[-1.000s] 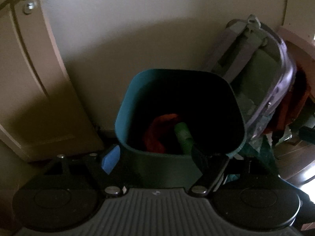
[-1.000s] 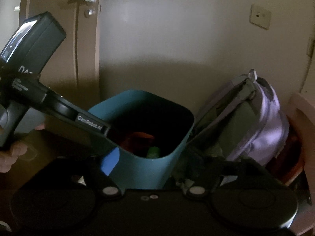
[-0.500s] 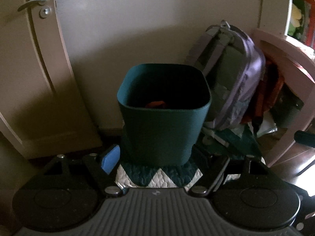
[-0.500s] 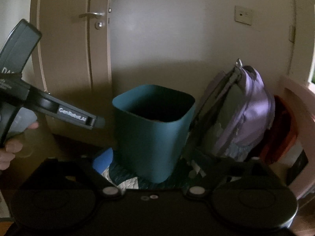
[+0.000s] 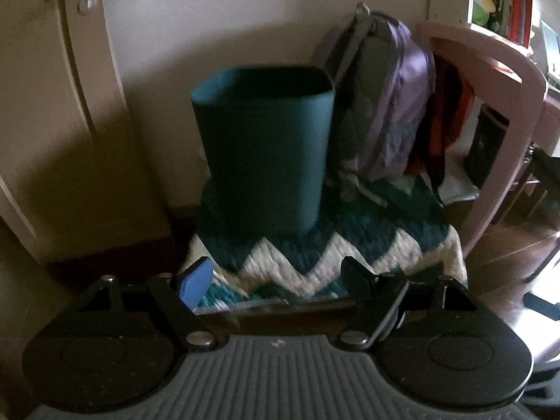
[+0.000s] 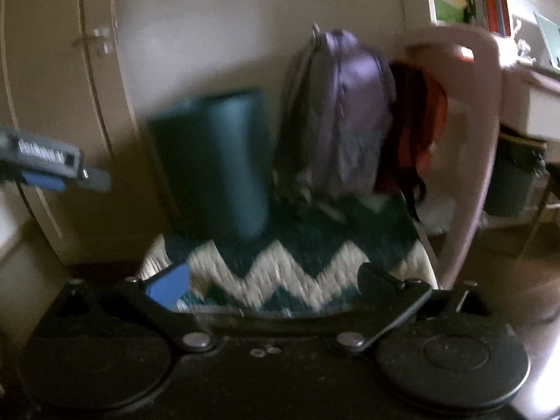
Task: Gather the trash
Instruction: 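Withdraw both grippers and lower them toward the trash on the floor, then grasp the white tissue with the left gripper while the right grasps a white wrapper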
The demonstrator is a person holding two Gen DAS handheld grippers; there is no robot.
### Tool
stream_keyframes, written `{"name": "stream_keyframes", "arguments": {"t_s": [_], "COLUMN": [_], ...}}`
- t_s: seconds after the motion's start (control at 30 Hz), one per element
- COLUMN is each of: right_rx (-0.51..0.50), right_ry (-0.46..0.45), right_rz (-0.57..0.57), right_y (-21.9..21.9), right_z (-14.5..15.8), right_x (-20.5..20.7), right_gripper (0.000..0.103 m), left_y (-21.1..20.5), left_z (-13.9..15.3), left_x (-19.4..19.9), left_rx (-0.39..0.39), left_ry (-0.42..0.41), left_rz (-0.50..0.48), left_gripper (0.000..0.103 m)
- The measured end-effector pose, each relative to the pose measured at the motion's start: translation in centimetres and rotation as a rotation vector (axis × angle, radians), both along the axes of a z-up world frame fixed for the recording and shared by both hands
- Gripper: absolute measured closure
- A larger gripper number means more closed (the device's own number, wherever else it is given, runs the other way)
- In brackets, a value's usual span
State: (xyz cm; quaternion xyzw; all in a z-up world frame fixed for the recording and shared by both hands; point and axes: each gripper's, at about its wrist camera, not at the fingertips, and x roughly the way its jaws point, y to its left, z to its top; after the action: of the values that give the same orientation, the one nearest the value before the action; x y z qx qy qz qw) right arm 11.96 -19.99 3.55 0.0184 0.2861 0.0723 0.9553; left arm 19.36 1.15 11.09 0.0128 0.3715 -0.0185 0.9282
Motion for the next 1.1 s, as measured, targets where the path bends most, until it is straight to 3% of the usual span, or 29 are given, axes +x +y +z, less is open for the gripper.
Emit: {"name": "stream_keyframes", "arguments": {"t_s": [0.23, 0.37, 0.47, 0.8, 1.1], "right_rx": [-0.104, -0.127, -0.123, -0.115, -0.103], "right_ry": [0.045, 0.059, 0.089, 0.219, 0.446], "right_rz": [0.065, 0.068, 0.079, 0.06, -0.066], "right_y": [-0.3, -1.5, -2.1, -1.8, -4.3], "right_z": [-2.8, -3.5, -4.8, -11.5, -22.7], "right_x": [-2.0, -2.0, -1.2, 6.1, 15.1], "right_gripper": [0.0, 0.0, 0.0, 0.0, 0.002], "left_y": [-0.1, 0.6, 1.3, 2.3, 2.3], "left_z": [-3.9, -5.9, -8.1, -17.9, -28.4], "left_x": [-1.7, -2.1, -1.4, 4.2, 11.1], "left_rx": [-0.069, -0.076, -0.103, -0.071, -0.06], "left_ry": [0.05, 0.038, 0.064, 0.242, 0.385], "left_rz": [0.004, 0.013, 0.019, 0.076, 0.139], "left_gripper": [0.022, 0.006, 0.002, 0.002, 0.002]}}
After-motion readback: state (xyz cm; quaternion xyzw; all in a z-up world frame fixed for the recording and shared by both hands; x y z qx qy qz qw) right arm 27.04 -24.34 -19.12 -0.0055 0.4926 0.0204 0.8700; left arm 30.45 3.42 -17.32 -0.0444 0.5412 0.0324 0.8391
